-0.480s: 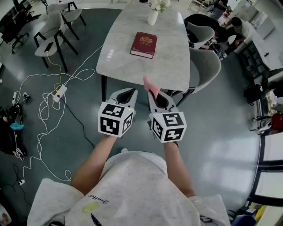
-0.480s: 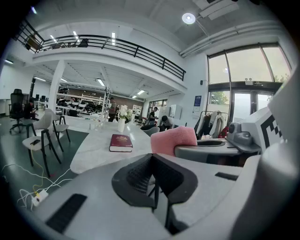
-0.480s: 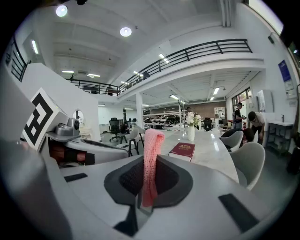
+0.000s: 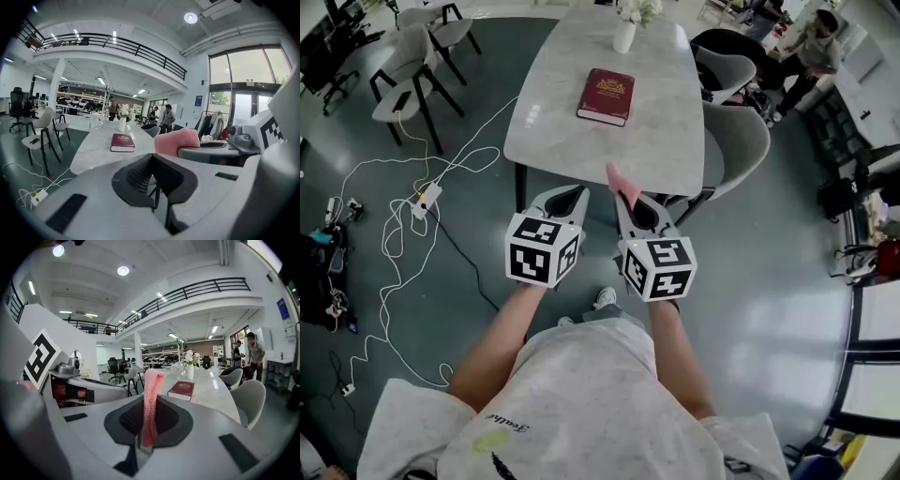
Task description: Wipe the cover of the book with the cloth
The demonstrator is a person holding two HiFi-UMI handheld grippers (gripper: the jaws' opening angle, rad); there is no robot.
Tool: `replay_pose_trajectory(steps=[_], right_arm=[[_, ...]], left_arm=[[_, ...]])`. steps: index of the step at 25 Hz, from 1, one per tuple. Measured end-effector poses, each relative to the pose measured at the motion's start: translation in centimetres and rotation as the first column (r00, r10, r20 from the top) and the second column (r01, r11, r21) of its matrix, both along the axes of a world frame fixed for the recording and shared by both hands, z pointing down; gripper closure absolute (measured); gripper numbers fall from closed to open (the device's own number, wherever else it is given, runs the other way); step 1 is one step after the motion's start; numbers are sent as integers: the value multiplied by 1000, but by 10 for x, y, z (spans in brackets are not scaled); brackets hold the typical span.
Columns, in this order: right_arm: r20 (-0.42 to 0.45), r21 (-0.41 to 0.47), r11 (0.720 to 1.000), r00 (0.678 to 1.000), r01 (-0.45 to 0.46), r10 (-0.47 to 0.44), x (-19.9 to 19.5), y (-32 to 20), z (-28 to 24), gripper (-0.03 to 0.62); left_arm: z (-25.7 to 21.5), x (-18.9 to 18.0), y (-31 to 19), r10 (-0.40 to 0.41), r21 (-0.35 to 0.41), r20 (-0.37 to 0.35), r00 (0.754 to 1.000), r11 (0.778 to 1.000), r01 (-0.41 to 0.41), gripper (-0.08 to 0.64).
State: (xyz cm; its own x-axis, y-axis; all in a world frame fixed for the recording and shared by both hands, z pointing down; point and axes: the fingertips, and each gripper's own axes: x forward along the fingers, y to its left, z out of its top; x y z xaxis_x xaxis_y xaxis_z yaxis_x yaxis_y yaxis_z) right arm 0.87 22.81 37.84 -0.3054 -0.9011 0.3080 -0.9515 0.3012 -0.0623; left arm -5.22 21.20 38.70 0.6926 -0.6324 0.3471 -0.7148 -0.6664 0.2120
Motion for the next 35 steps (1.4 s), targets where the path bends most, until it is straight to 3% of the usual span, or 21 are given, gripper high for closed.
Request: replay_pose_trajectory(steps=[13,35], right_arm=[[28,-20,1000,999,20,-19,26,-57,13,574],[45,-54,990,991,130,-128,122,-224,26,574]], left_arm=[[11,25,-55,-9,-27,24,1000,1000,10,554],[28,125,-205,-64,-83,78,995,994,70,554]])
